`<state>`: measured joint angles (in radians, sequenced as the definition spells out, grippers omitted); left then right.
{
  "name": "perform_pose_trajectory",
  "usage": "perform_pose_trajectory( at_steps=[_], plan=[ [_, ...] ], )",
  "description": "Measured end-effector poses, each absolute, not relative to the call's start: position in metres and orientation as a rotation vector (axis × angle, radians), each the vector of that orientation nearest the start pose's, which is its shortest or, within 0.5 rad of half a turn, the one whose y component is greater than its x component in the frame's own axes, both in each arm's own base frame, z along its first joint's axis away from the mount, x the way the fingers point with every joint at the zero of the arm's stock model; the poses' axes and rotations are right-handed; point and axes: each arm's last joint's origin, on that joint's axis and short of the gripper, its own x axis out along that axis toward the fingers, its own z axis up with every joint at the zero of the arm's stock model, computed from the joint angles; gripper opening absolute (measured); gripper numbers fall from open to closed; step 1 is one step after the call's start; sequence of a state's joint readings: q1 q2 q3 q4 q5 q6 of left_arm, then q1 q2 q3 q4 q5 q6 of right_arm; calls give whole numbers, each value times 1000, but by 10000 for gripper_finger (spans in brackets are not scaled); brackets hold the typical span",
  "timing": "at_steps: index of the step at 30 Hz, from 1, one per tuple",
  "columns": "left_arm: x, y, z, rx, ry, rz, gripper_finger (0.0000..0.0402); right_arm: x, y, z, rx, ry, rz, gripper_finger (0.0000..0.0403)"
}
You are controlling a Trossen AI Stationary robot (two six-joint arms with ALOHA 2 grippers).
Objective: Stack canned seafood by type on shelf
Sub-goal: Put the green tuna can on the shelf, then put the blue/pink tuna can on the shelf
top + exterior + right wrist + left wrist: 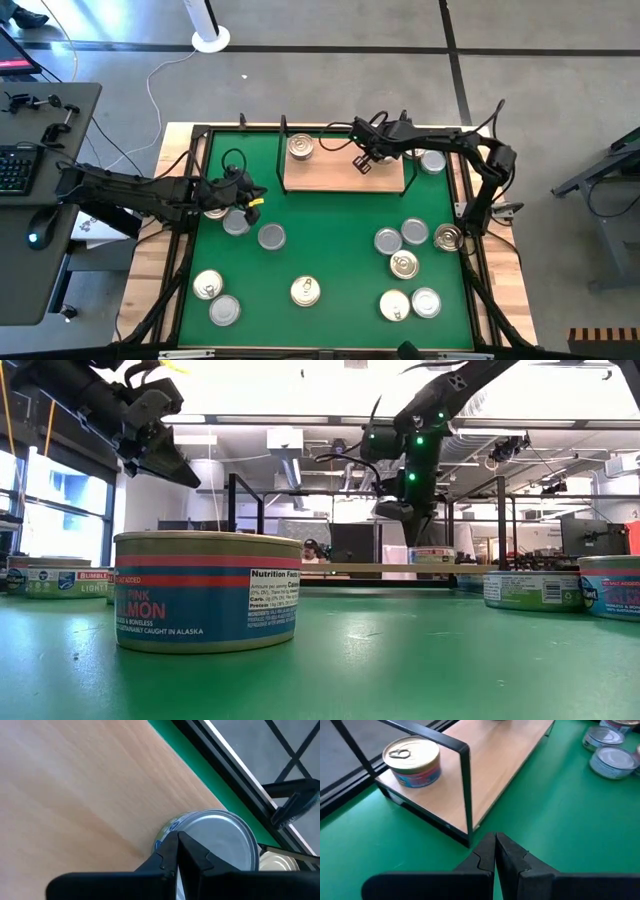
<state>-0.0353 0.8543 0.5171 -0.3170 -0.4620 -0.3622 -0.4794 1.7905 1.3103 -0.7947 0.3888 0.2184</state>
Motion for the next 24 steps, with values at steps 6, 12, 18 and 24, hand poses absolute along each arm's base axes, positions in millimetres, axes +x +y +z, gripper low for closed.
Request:
perform_pose_trajectory(
  at_steps=[6, 12, 18, 24],
  plan=[
    [172, 7, 221, -185, 556, 514, 0, 312, -168, 217, 211, 1203, -863, 0],
    [172, 7, 221, -186, 556, 514, 0, 313, -164, 217, 202, 1203, -856, 0],
    [172, 7, 221, -187, 555, 514, 0, 317, -157, 217, 173, 1208, -826, 0],
    [172, 7, 221, -187, 555, 514, 0, 325, -141, 218, 105, 1203, -823, 0]
  ],
)
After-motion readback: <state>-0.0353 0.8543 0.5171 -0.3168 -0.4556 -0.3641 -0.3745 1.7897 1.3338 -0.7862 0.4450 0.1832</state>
